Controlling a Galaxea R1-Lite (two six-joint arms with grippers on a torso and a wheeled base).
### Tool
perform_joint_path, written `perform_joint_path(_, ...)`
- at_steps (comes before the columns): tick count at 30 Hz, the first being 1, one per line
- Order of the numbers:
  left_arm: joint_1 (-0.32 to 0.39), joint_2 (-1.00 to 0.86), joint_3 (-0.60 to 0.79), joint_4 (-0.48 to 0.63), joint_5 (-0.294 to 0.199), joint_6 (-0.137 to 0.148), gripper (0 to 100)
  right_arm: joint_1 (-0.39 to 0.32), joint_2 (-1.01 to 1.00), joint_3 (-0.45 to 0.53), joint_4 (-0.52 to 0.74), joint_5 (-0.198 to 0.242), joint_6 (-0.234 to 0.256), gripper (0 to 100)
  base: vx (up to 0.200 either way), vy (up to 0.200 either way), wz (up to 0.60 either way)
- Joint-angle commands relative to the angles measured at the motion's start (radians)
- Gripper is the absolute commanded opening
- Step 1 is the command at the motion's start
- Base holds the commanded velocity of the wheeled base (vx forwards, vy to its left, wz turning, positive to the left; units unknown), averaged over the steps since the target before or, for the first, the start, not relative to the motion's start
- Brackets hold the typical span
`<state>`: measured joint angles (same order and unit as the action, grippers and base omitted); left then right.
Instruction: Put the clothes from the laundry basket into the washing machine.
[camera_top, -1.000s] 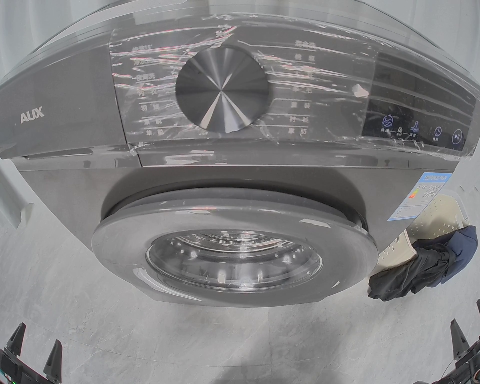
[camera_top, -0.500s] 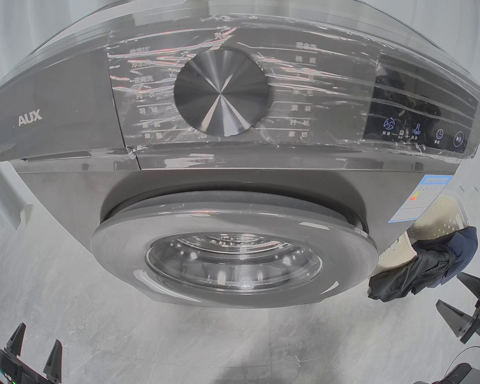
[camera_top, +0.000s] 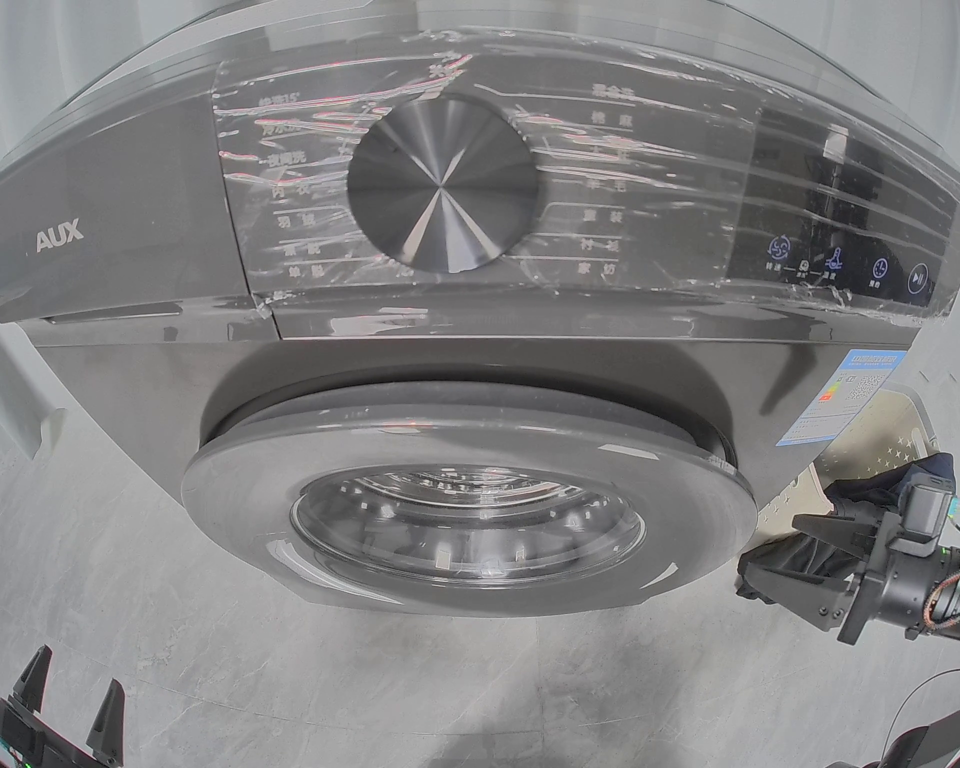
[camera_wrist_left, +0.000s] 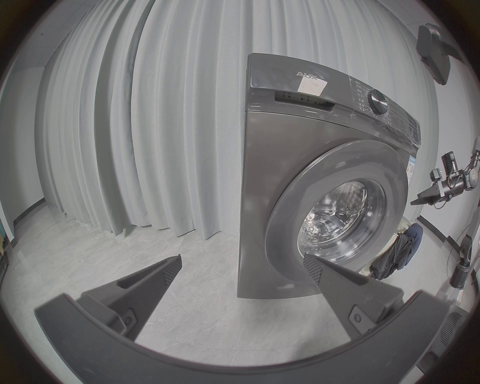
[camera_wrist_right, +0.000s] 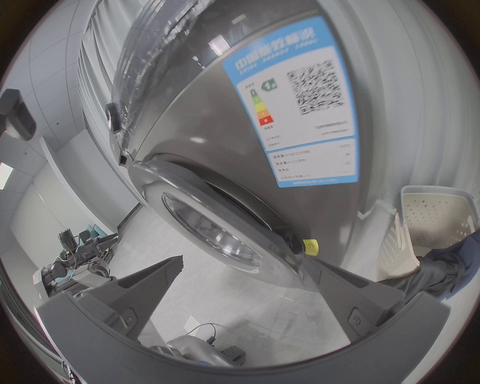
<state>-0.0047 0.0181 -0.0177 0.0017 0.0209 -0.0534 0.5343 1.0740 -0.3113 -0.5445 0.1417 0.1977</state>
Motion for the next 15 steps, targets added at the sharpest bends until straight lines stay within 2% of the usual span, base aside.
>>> perform_joint_path(1,0.0,-0.017,0.018,0.0,0.001,0.0,100,0.016,0.162,-0.035,-0.052,-0.01,0.0,100,0.0,0.0,0.0)
perform_joint_path(10,0.0,-0.017,0.018,0.0,0.001,0.0,100,0.026,0.265,-0.084,-0.114,-0.008,-0.004,100,0.0,0.0,0.0)
perform_joint_path(15,0.0,-0.017,0.018,0.0,-0.001,0.0,100,0.046,0.259,-0.055,-0.104,-0.007,-0.004,100,0.0,0.0,0.0)
